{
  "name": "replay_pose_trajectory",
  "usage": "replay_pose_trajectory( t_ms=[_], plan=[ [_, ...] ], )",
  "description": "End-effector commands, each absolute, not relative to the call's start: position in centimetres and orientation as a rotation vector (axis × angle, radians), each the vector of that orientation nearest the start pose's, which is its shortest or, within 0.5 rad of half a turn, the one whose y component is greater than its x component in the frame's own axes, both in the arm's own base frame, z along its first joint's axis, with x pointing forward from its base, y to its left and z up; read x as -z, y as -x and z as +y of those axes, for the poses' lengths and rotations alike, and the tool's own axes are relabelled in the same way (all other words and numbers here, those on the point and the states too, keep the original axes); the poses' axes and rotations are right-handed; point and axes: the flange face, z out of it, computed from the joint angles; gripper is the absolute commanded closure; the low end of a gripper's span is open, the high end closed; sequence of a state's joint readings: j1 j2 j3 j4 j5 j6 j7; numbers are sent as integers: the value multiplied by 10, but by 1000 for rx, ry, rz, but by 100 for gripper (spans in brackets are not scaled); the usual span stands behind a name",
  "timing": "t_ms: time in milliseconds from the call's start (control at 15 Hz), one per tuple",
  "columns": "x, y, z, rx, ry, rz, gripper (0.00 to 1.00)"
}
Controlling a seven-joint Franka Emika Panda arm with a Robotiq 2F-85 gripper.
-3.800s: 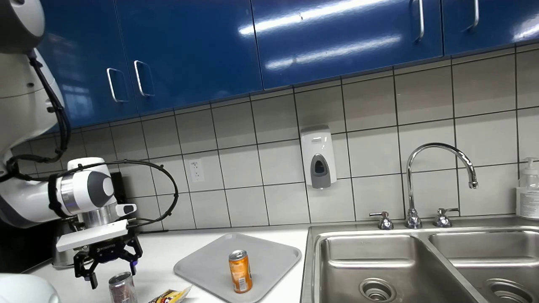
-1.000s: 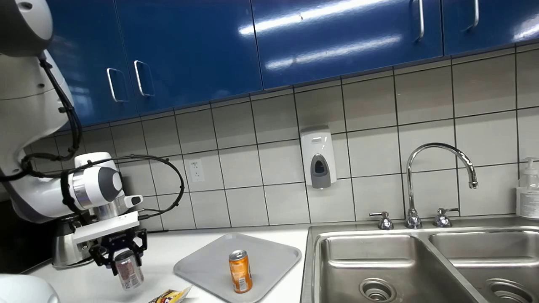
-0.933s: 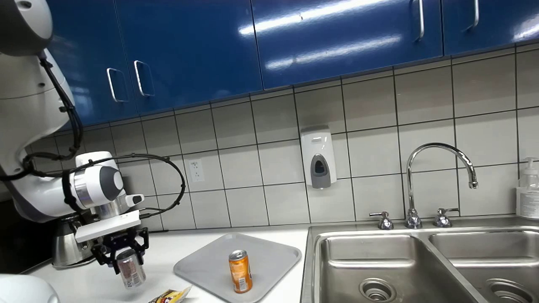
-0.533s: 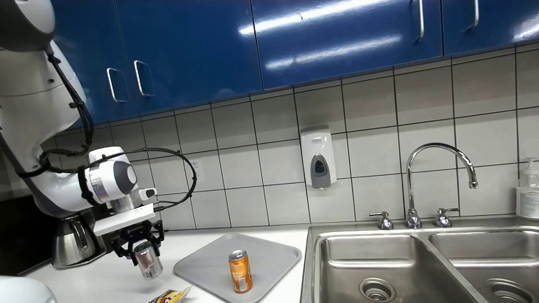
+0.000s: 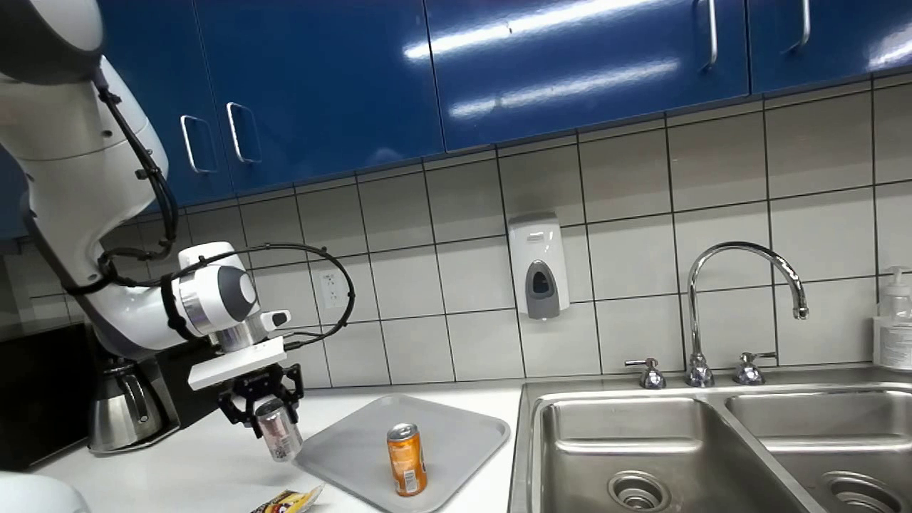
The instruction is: Put the cans on the grey tray
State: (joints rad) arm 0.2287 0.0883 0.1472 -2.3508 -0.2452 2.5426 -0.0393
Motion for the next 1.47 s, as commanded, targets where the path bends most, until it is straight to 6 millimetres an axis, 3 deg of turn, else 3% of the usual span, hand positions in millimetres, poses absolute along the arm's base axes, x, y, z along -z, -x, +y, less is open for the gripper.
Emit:
replay_pose_trajectory(
  t_ms=[0,600,1400],
  plan=[
    [-310,-500,179,223,3157,-906,62],
    [-291,-533,142,191,3215,-768,62],
    [-259,-565,122,132,3234,-691,62]
  ],
)
